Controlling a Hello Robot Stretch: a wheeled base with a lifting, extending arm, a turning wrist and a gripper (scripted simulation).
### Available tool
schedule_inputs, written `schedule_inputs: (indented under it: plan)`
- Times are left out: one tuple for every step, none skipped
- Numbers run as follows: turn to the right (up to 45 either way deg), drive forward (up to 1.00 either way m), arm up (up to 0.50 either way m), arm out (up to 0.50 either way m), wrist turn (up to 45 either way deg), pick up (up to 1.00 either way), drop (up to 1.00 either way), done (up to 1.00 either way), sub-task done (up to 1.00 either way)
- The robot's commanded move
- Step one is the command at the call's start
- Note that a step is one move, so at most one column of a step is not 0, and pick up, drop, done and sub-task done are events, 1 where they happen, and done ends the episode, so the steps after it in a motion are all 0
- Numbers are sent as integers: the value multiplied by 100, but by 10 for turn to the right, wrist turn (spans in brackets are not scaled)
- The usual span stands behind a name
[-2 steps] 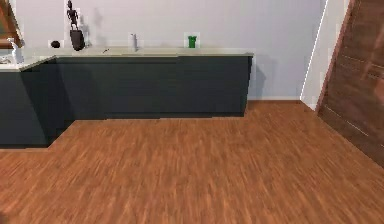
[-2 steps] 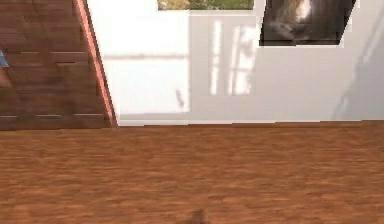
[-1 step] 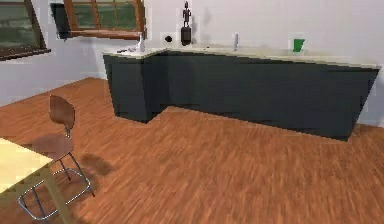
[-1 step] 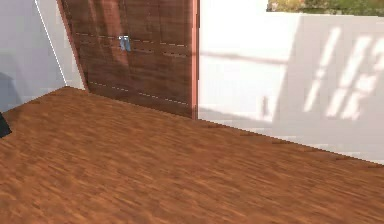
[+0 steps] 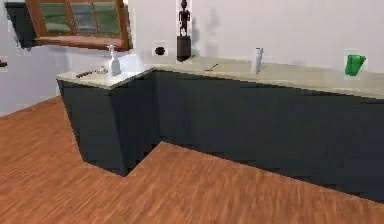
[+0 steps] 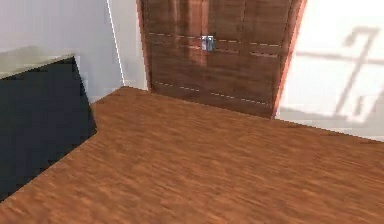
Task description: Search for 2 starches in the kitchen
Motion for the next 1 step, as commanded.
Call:
schedule_inputs:
  plan:
    - [-30, 0, 0, 0, 0, 0, 0, 0, 0]
